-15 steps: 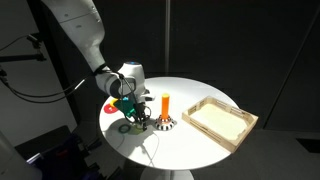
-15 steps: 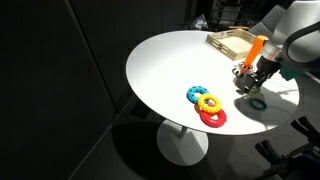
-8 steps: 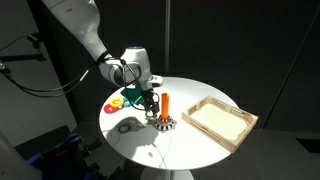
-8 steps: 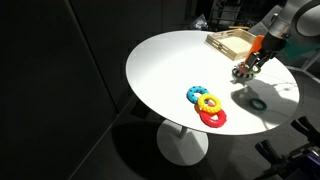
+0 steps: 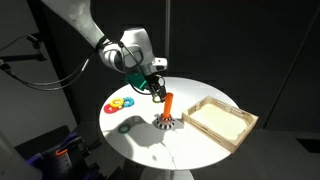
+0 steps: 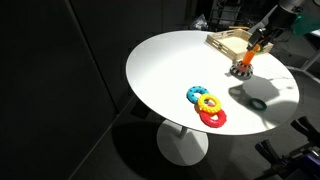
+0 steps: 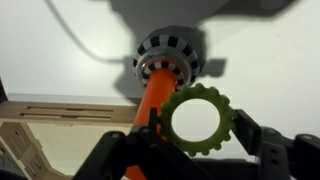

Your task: Pick up the light green ring and stack it on the rings stacking stand

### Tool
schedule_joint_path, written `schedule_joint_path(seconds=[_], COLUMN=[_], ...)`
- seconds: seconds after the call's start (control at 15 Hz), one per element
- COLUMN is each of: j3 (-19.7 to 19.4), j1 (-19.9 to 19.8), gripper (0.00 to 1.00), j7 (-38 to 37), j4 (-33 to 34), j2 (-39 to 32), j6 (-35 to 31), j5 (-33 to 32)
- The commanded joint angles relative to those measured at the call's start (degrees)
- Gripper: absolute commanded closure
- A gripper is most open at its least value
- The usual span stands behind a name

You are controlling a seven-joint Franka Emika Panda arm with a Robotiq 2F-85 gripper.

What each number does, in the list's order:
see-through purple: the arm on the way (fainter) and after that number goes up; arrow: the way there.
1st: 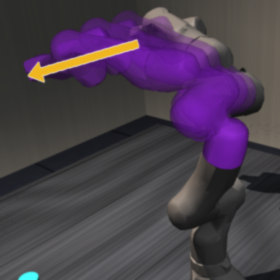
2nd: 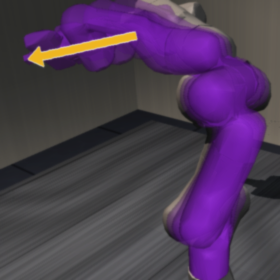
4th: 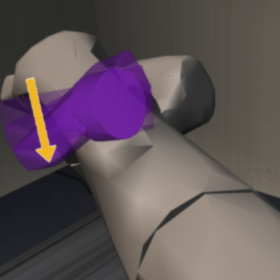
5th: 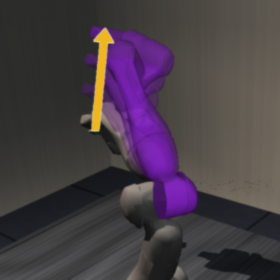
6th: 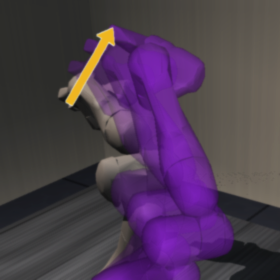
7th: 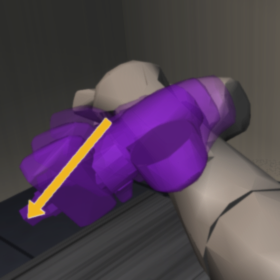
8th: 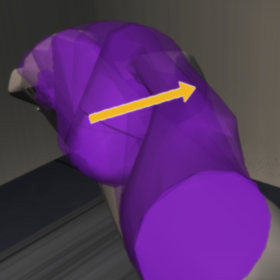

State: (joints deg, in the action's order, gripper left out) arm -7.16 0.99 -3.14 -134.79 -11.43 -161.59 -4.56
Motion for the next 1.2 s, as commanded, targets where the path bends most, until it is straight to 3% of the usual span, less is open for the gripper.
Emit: schedule_joint_path(seconds=[0.0,0.47,1.13], j3=[0.6,0.0,-1.1], j1=[-0.9,-1.8,-4.0], gripper=[0.5,0.5,0.5], j7=[-0.3,-1.4,-1.2], j4=[-0.1,0.4,3.2], j2=[3.5,5.5,1.3], j6=[1.5,1.1,0.2], j5=[-0.8,-2.2,-2.5])
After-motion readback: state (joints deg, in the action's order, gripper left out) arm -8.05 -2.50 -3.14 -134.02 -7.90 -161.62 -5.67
